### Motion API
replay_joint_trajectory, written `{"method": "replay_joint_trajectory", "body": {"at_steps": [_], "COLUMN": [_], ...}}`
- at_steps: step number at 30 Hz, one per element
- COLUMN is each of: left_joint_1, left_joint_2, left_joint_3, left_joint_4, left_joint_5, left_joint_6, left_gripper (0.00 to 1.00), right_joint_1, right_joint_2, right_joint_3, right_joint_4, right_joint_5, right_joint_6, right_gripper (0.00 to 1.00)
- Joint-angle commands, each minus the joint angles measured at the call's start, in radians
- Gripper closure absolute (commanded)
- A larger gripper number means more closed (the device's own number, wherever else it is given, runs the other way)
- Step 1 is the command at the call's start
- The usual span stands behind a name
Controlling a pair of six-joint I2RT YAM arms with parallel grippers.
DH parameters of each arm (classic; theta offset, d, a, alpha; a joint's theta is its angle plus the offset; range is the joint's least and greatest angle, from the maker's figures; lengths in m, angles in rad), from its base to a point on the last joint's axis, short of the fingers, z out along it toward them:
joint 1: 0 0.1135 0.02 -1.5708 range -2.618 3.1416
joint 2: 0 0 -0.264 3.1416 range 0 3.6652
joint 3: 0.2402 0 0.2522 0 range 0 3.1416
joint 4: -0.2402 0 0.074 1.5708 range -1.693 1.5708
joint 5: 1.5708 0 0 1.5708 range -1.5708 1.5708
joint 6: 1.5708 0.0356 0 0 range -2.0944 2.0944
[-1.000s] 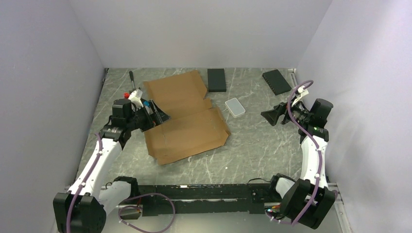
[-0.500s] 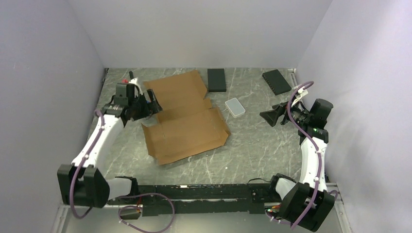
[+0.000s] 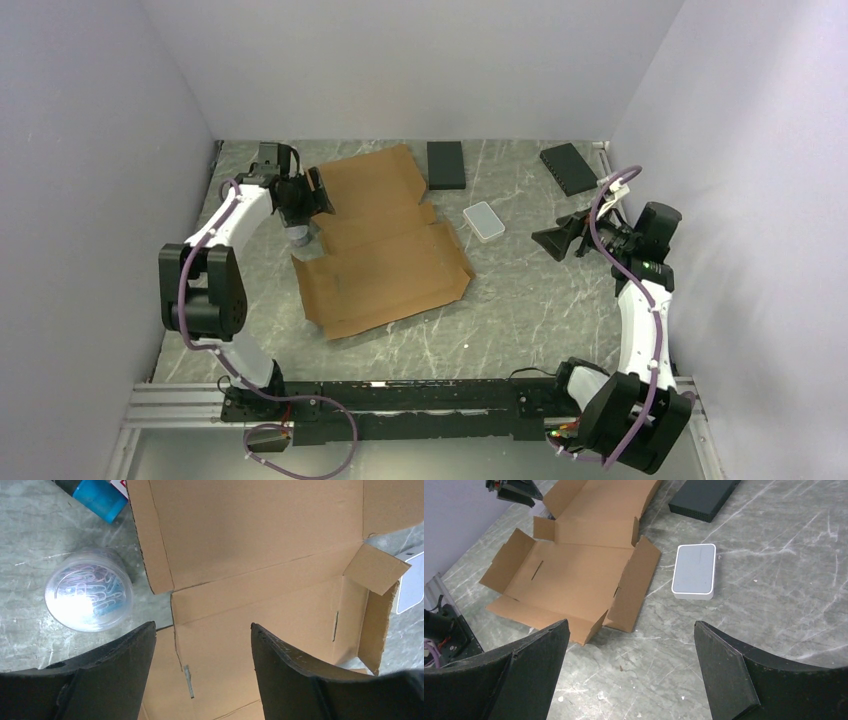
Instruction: Fold the paper box
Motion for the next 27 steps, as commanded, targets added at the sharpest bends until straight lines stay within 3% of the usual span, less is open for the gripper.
{"method": "replay_joint_trajectory", "body": {"at_steps": [1, 8, 15, 21, 27], "left_joint_1": [0.019, 0.167, 0.19, 0.214, 0.214], "left_joint_2": [0.011, 0.032, 0.177, 0.186, 0.237], "left_joint_3": [0.013, -0.004, 0.104, 0.081, 0.094], "left_joint_4": [0.031, 0.145, 0.139, 0.209, 0.188], "left_joint_5": [-0.054, 0.064, 0.195, 0.302, 0.318], "left_joint_6": [0.0, -0.059, -0.076, -0.118, -0.121], "left_gripper": [0.27, 0.35, 0.4, 0.4, 0.45], "right_joint_1": [0.012, 0.032, 0.037, 0.038, 0.041], "right_joint_2": [0.003, 0.016, 0.022, 0.025, 0.03], "right_joint_3": [-0.006, -0.011, -0.012, -0.016, -0.015], "right_joint_4": [0.045, 0.048, 0.044, 0.049, 0.045], "right_joint_5": [-0.024, -0.015, 0.0, 0.0, 0.001], "right_joint_6": [-0.015, -0.021, -0.034, -0.033, -0.037], "right_gripper": [0.0, 0.0, 0.0, 0.0, 0.0]}}
